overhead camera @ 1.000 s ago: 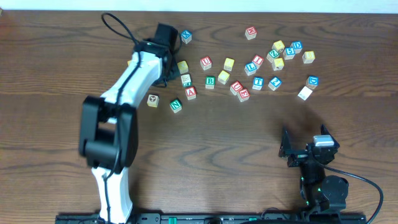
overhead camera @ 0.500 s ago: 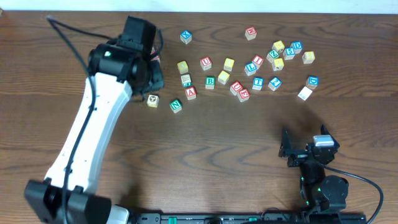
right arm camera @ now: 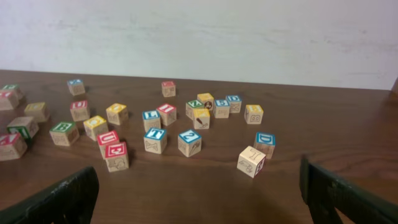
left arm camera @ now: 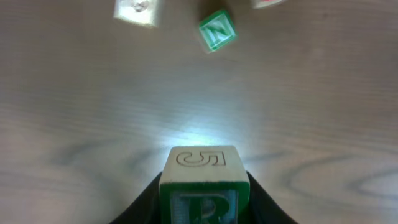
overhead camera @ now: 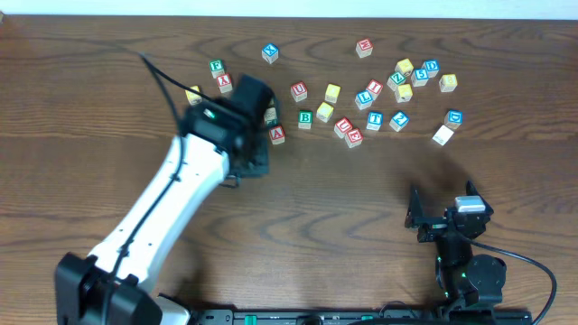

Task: Spell out ROBOT
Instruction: 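Carry the green R block toward the open table area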

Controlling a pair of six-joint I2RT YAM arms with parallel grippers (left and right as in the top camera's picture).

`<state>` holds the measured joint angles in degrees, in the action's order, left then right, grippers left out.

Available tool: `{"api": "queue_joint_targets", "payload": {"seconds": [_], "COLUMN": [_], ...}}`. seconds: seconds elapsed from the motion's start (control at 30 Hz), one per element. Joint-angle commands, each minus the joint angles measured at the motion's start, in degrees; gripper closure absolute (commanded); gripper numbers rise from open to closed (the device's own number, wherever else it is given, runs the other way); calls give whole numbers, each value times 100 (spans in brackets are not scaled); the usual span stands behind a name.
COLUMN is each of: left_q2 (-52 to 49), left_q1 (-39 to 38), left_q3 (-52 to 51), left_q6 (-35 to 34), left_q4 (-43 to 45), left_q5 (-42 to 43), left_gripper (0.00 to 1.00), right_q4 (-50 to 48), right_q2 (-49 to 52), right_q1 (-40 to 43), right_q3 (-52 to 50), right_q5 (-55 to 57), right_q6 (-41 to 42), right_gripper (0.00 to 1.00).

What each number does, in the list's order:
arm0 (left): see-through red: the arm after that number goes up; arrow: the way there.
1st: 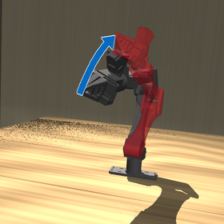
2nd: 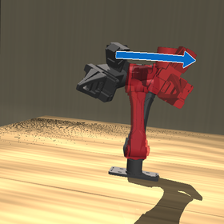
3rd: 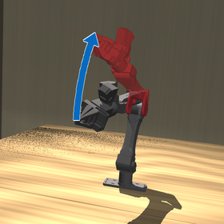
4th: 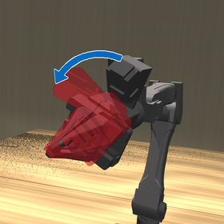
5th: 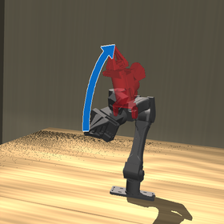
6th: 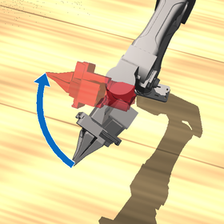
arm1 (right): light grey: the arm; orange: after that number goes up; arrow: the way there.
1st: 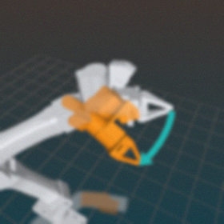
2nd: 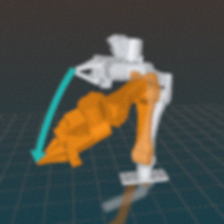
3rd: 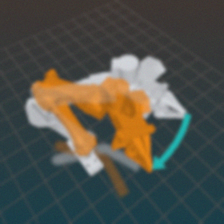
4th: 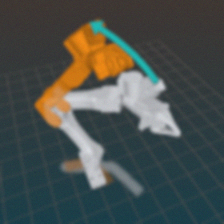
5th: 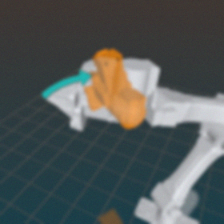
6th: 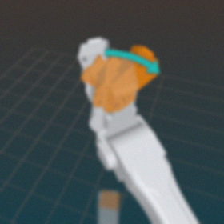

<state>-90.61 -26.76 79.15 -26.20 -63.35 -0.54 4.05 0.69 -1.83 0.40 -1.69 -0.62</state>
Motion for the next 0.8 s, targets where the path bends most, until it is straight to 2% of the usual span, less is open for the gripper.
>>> {"api": "queue_joint_targets", "payload": {"seconds": [0.0, 0.17, 0.3, 0.77], "left_q2": [17, 17, 17, 0], "left_q1": [-343, -638, -686, -686], "left_q3": [-1128, -2275, -2739, -3008], "left_q6": [-328, -330, -413, -435], "left_q4": [1034, 2616, 3268, 3434], "left_q5": [-13, -11, -13, -55], "left_gripper": [92, 92, 92, 92], "right_q4": [22, 22, 22, 22], "right_q2": [-31, -31, -31, -31], "right_q1": [28, 28, 28, 28], "right_q3": [-9, -9, -9, -9], "right_q5": [7, 7, 7, 7], "right_q6": [37, 37, 37, 37], "right_gripper": [1, 1, 1, 1]}}
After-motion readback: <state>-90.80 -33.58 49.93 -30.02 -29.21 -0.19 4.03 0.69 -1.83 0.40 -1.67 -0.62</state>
